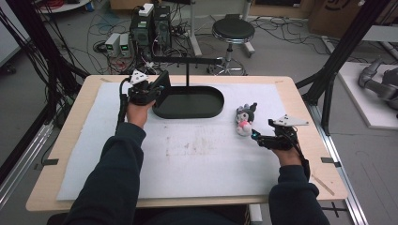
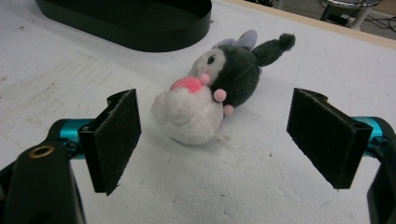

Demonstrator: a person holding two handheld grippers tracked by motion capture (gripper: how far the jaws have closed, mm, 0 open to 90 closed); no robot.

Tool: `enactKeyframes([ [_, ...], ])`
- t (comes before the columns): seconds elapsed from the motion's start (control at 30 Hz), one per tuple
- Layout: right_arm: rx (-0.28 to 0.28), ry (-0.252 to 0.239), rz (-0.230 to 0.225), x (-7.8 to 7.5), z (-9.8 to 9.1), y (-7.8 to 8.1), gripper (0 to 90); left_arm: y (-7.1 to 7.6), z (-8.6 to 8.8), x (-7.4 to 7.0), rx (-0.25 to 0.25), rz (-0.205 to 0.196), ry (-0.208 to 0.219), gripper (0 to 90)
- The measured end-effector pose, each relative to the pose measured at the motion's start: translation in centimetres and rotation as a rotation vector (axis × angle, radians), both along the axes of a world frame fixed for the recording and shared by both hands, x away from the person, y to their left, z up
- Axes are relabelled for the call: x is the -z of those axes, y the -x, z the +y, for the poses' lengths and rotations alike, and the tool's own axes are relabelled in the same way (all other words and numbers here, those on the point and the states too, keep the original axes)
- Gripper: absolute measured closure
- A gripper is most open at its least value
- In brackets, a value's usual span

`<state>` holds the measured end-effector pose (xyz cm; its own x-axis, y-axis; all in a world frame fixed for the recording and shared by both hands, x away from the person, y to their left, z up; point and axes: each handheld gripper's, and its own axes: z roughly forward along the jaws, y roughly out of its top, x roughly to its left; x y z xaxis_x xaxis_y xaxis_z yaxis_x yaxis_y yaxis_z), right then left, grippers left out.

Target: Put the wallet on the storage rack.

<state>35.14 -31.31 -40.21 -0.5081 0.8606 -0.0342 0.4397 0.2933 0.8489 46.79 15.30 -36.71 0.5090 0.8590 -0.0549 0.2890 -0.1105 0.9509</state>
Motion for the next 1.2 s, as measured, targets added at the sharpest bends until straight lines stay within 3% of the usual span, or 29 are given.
enactKeyframes([
  [0.2,0.002,-0.018,0.003,0.0,-0.1,0.0,17.7,-1.5,-0.7,2.0,-0.039,0.012,-0.03,76.7],
  [0.37,-0.003,-0.02,0.004,0.2,-0.1,-0.1,17.7,-2.7,-0.2,2.8,-0.084,0.029,-0.016,76.7],
  [0.53,-0.002,-0.025,0.011,0.2,-0.1,-0.1,17.7,-3.7,-0.7,2.6,-0.094,0.009,-0.058,76.9],
  [0.8,-0.006,-0.026,0.012,0.2,-0.2,0.0,17.7,-4.7,-2.3,3.8,-0.087,0.052,-0.117,76.0],
  [0.97,-0.003,-0.029,0.015,0.2,-0.4,0.2,17.7,-4.3,-2.7,3.7,-0.07,0.101,-0.073,56.4],
  [1.2,-0.006,-0.028,0.014,0.1,-0.3,0.3,17.7,-3.0,-2.7,2.8,-0.044,0.107,-0.039,60.9],
])
